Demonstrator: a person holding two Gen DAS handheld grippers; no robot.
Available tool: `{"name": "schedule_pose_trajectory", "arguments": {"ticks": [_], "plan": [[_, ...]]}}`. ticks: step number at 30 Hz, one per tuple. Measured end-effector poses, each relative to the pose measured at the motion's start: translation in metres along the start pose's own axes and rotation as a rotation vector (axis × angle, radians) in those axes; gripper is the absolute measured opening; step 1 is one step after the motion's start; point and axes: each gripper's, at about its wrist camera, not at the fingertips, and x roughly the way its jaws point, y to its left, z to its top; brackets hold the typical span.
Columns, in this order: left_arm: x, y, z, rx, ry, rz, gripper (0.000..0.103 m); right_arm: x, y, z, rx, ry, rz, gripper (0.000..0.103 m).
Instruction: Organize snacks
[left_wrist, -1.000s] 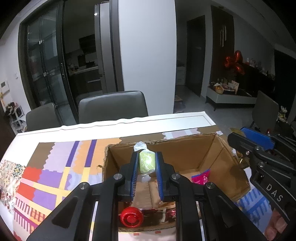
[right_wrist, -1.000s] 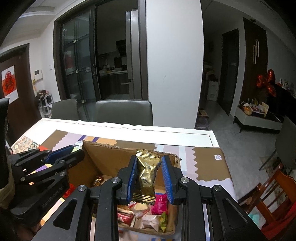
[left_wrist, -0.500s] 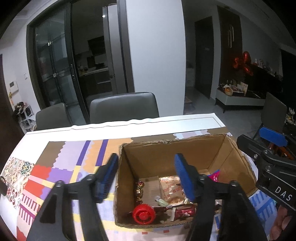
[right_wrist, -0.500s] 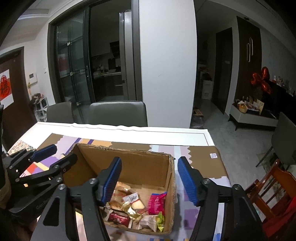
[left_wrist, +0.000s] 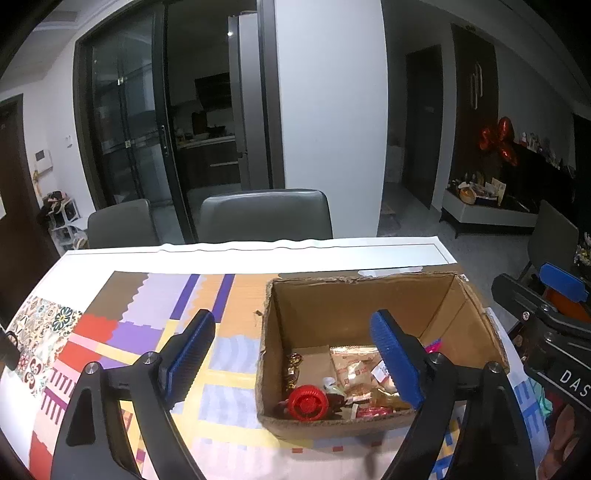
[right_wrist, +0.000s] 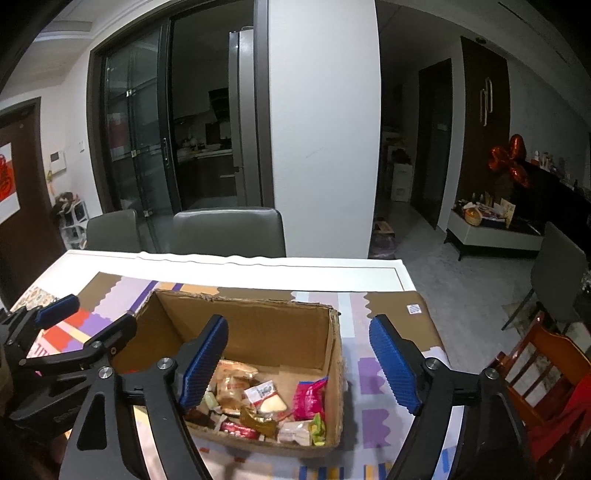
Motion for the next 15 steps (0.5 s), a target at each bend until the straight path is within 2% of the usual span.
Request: {"name": "schedule_pose_trajectory", "arguments": {"ticks": [5,15], "plan": [[-0.013,0.007,-0.001,-0.017,-0.014,0.006,0.096,-0.013,0.001,0.000,0.002,-0.012,-0.011,0.082],[-0.044,0.009,-0.010,-0.015,-0.038,0.013,0.096,-0.047,0.005,-0.006,0.004,-0.038,-0.024,0.082]]}}
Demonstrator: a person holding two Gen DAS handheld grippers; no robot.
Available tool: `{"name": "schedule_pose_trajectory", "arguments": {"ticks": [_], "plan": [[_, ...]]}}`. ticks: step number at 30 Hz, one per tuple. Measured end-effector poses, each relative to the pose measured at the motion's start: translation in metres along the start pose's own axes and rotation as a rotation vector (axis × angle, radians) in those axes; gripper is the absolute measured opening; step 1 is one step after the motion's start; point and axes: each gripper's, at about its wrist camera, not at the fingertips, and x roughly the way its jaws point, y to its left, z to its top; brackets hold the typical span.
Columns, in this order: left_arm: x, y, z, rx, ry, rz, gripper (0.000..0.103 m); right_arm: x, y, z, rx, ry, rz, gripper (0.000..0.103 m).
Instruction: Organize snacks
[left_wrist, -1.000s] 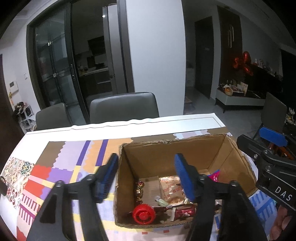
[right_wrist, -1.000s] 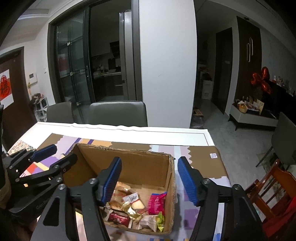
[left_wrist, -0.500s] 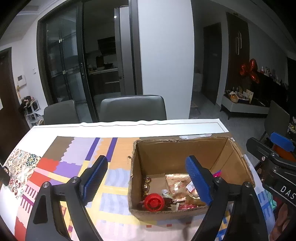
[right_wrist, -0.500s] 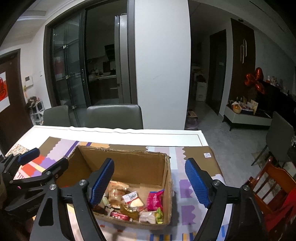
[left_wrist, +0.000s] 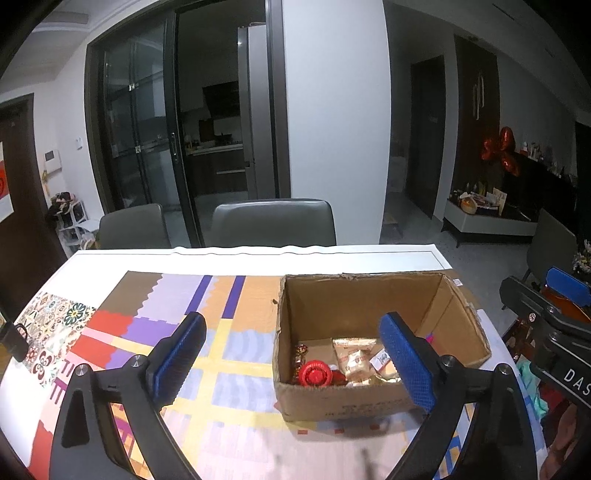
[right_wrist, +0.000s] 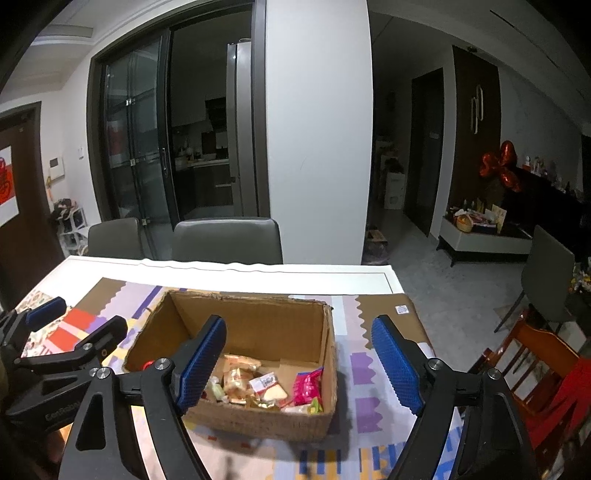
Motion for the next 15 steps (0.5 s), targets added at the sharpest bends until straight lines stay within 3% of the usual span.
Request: {"name": "schedule_pose_trajectory", "arguments": {"ticks": [15], "plan": [[-0.044,0.007,-0.017,-0.001,-0.020,0.007,0.097,-0.047,0.004,-0.016,0.001,-0.024,-0.004,0.082]]}}
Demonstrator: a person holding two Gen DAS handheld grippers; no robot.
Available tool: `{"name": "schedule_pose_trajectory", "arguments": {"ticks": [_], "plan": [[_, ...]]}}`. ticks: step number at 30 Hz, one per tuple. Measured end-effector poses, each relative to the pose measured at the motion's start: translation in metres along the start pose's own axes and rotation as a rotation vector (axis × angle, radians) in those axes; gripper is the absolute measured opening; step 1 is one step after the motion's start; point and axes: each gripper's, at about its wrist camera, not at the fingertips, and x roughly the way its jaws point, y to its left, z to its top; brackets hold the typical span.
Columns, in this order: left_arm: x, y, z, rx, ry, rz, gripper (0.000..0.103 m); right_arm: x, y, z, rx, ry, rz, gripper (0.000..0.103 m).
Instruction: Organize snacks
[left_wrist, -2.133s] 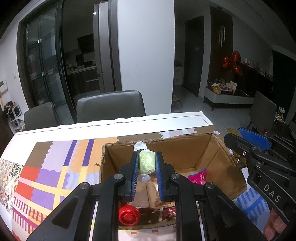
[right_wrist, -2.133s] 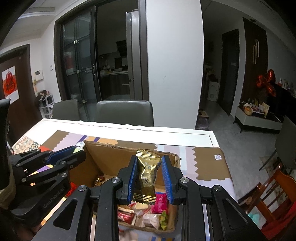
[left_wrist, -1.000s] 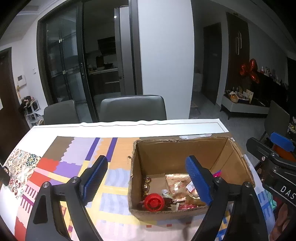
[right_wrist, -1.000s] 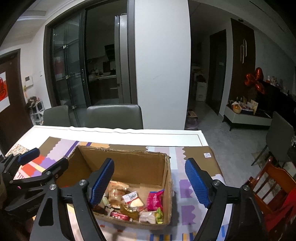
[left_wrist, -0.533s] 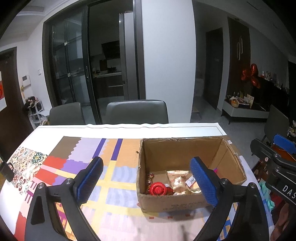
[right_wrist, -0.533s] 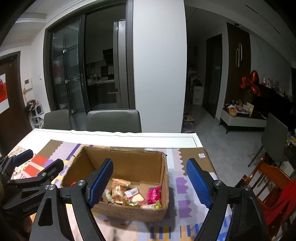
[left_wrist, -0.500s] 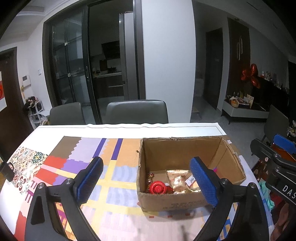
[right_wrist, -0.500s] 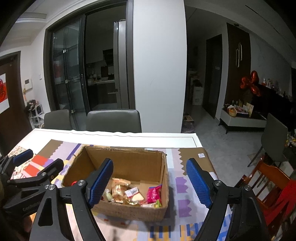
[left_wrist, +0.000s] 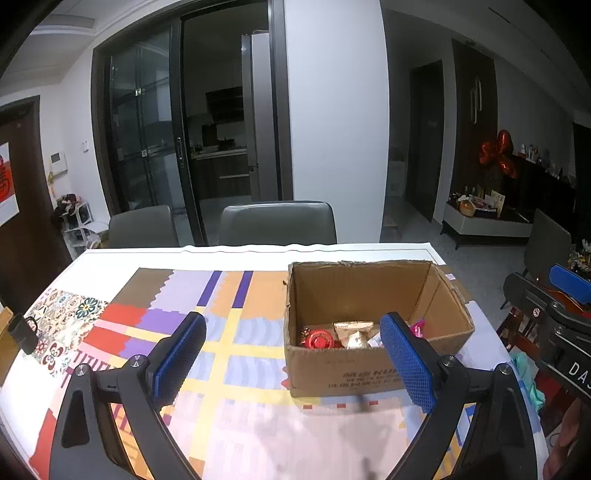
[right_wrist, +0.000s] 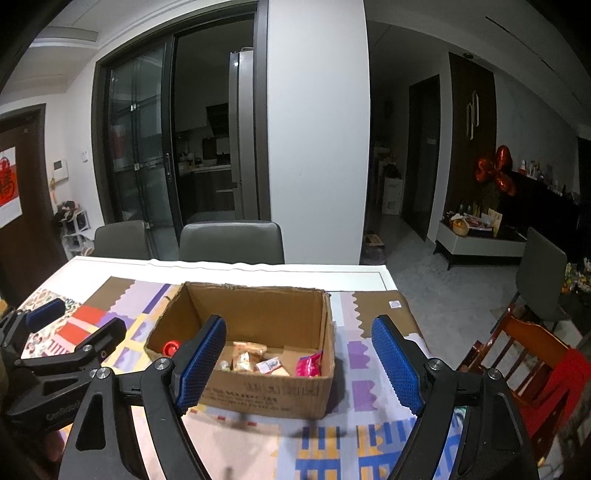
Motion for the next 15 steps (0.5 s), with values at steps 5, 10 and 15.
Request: {"name": "schedule_pose_trajectory", "arguments": {"ticks": [5,10,15], "plan": [[-0.015,0.003,-0.008,-0.002,-0.001,0.001,0.097,-0.014,0.003,-0.005,0.002,-0.009,-0.001,0.082],[-0.032,0.005,-0.016,-0.008,-0.015,-0.001,0.099,-0.028,0.005,-0.012,0.001,-0.018,-0.002,0.082],[-0.047,0.006,-0.022,-0.011,-0.021,-0.010,0.099,-0.044,0.006,-0.020,0.009,-0.024,-0.004,0.082]]}}
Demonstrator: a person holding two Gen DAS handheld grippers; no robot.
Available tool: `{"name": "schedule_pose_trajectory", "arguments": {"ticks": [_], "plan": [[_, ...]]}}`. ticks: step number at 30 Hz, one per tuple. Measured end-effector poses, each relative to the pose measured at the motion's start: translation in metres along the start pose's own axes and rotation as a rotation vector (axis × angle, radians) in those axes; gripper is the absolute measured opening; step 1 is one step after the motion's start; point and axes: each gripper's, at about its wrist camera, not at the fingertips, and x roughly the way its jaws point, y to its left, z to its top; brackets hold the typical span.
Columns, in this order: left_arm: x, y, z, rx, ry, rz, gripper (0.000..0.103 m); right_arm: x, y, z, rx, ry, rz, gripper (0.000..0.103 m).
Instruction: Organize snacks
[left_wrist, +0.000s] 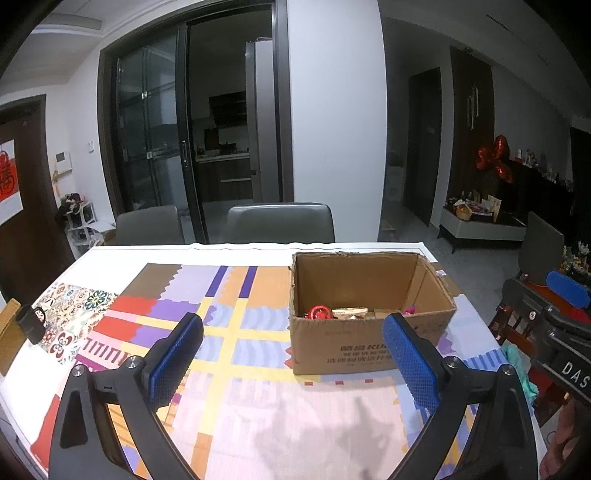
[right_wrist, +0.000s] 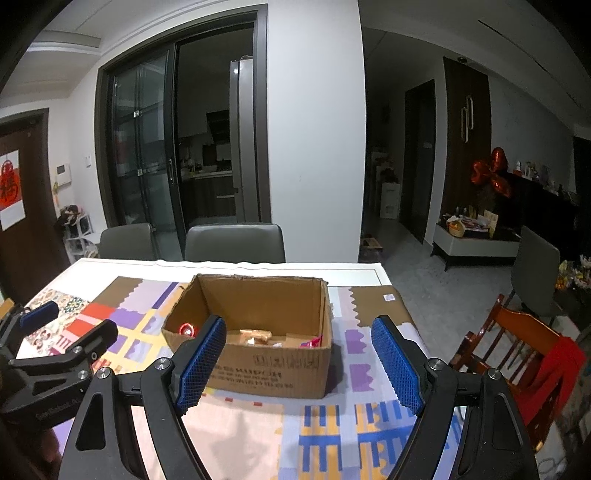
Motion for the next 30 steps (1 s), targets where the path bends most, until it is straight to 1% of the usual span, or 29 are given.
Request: {"name": "schedule_pose_trajectory", "arguments": {"ticks": [5,7,10,11,24,30], "plan": [[-0.016,0.001,-0.010,0.004,-0.011,0.002,0.101,-0.014,-0.001,-0.010,-0.002,0.006,-0.001,0.082],[-0.021,0.001,-0.014,-0.001,-0.010,0.005,0.103,-0.020,-0.001,-0.014,-0.006,0.008,-0.002,0.082],[-0.030,0.001,-0.023,0.002,-0.008,0.013,0.103,-0.030,0.000,-0.020,-0.018,0.006,-0.015,0.089],[-0.033,0.001,-0.026,0.003,-0.006,0.012,0.103,-0.033,0.000,-0.021,-0.020,0.002,-0.019,0.090],[-0.068,0.004,-0.053,-0.005,0.009,0.022,0.103,-0.062,0.000,-0.054,-0.014,0.014,-0.022,0.090],[-0.075,0.005,-0.066,-0.015,0.037,0.025,0.103,-0.074,-0.004,-0.065,0.004,0.029,-0.023,0.090]]}}
